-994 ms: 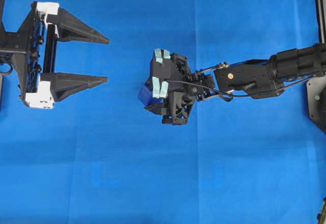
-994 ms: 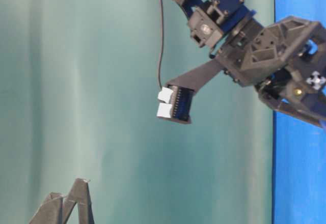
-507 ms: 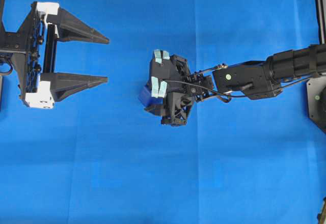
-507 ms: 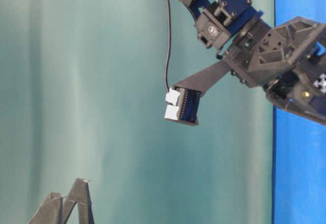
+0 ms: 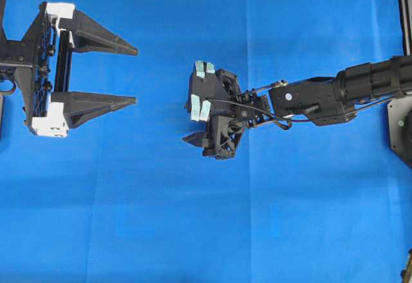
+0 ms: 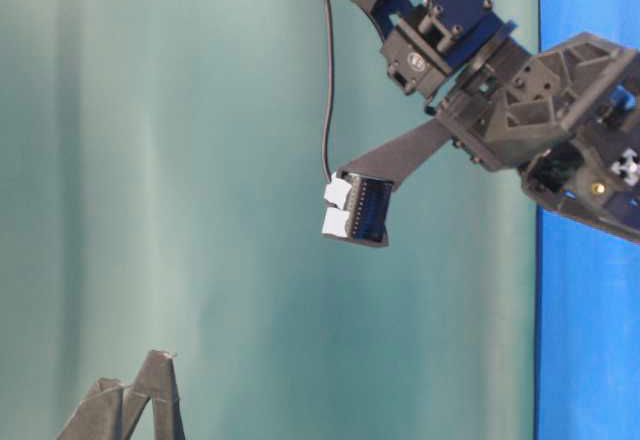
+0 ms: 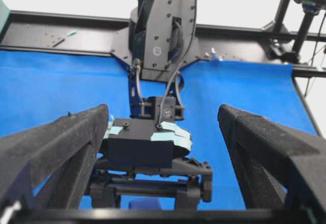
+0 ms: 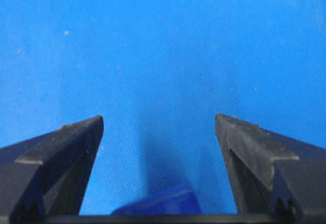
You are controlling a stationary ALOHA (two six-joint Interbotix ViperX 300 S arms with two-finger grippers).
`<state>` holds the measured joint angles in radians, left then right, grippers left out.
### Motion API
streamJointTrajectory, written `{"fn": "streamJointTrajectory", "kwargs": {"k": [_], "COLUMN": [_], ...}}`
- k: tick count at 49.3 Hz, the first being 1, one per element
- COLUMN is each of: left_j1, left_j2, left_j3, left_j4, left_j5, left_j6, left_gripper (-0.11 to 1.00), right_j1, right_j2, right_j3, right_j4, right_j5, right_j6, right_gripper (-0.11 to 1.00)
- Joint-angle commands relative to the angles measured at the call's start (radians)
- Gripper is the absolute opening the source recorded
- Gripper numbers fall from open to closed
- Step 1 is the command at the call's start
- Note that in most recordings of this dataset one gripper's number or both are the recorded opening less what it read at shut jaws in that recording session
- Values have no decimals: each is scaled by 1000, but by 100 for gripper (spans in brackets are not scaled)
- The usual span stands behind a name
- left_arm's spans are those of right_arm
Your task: Handover the blue block to the right arm after grasping it with the left arm, then place it in the designated position.
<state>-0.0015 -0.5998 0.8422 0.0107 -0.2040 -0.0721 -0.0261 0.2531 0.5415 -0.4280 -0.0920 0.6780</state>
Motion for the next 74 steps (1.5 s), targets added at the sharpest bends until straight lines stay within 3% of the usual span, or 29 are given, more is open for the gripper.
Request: {"fn": "streamJointTrajectory", "kwargs": {"k": [1,47,59,74], "left_j1": [2,2,2,2], "left_j2": [-21,-23,-23,-21], "left_j3": [-14,-15,-17,-15], "left_j4": [2,3,3,3], "left_j5": [-5,-5,-5,-5], "left_j6": [0,0,0,-2], "left_gripper": [93,93,93,93], "right_j1": [2,31,32,32], "right_j2": [-74,-637,-790,-936], "right_j3": [-17,32,91,146], "right_j4": [2,-3,-9,-58], "right_j5": [23,383,396,382], "right_j6": [-2,-8,-8,-9], "right_gripper": [81,81,80,80]}}
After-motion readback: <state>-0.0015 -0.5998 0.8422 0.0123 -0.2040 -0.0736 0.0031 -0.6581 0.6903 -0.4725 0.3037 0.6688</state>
